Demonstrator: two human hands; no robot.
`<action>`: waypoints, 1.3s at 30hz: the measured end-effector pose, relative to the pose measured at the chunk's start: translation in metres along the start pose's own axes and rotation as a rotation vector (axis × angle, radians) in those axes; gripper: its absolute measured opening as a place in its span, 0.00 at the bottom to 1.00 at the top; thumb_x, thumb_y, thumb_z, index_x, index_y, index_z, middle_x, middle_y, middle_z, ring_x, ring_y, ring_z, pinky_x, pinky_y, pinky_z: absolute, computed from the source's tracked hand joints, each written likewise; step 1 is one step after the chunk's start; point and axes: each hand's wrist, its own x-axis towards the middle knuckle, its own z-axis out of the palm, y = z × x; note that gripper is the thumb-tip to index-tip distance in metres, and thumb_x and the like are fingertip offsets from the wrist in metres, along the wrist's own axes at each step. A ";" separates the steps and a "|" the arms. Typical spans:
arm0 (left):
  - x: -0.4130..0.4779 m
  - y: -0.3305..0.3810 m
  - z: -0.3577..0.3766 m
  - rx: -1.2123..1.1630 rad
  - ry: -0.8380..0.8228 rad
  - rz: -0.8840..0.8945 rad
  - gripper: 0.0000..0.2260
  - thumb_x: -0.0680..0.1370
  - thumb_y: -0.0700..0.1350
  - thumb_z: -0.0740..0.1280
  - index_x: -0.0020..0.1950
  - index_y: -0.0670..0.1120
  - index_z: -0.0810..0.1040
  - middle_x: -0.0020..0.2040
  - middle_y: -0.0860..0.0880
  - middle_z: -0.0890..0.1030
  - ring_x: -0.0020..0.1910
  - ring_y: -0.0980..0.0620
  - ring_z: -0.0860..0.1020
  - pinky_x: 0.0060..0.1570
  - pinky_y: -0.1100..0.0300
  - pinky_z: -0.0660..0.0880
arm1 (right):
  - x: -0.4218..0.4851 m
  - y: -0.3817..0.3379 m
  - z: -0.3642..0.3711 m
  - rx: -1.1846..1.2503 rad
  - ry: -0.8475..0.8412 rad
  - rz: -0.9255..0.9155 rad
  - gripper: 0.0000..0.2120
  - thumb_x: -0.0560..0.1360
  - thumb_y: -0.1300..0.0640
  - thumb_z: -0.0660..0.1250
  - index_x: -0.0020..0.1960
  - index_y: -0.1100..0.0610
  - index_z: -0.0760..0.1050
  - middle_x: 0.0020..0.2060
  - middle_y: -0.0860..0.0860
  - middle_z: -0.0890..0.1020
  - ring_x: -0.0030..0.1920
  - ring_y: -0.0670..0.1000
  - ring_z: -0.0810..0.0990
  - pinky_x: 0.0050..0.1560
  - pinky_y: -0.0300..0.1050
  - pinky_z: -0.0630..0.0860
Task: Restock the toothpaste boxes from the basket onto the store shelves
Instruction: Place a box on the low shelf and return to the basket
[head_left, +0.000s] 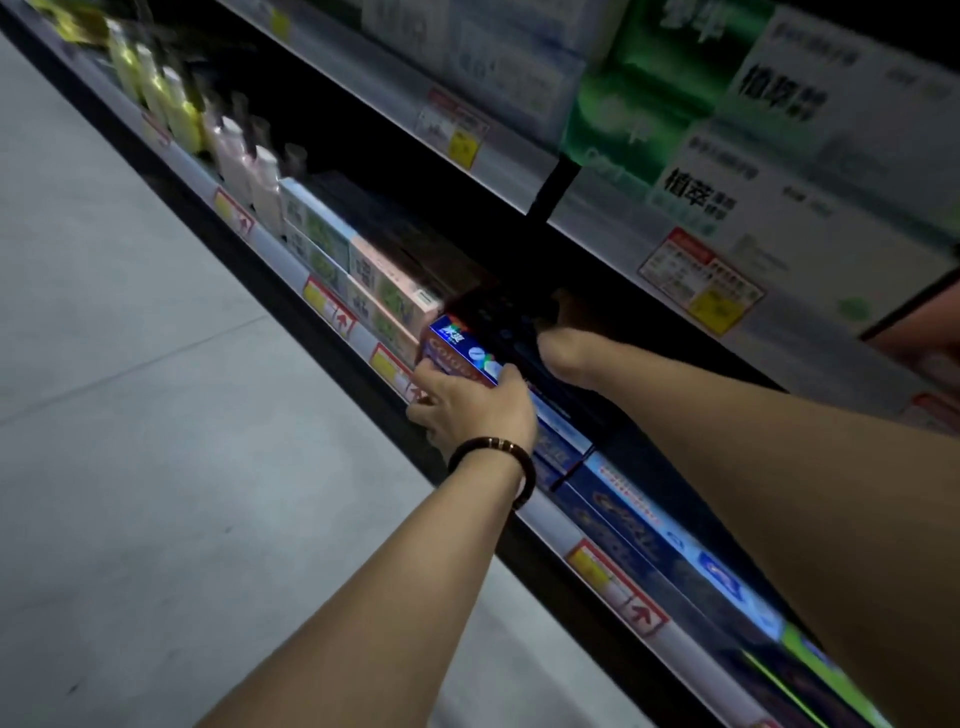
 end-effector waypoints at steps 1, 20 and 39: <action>0.000 0.001 0.000 -0.007 -0.009 0.004 0.33 0.76 0.51 0.75 0.74 0.54 0.59 0.71 0.42 0.63 0.60 0.35 0.77 0.55 0.46 0.77 | 0.001 0.003 0.003 0.013 0.001 0.016 0.29 0.89 0.55 0.58 0.86 0.56 0.52 0.83 0.57 0.61 0.81 0.60 0.63 0.75 0.49 0.64; -0.003 -0.005 0.000 -0.148 -0.078 -0.030 0.35 0.78 0.43 0.75 0.76 0.58 0.58 0.72 0.45 0.64 0.58 0.39 0.77 0.49 0.39 0.84 | -0.002 0.016 0.020 0.215 0.005 0.077 0.25 0.89 0.58 0.58 0.84 0.58 0.59 0.79 0.59 0.68 0.78 0.59 0.69 0.71 0.50 0.67; -0.007 0.000 0.000 -0.107 -0.089 -0.033 0.37 0.80 0.41 0.72 0.80 0.62 0.55 0.75 0.45 0.60 0.65 0.35 0.76 0.50 0.36 0.83 | -0.008 0.018 0.016 0.246 -0.029 0.029 0.25 0.88 0.58 0.60 0.83 0.57 0.61 0.79 0.58 0.69 0.76 0.60 0.70 0.68 0.49 0.69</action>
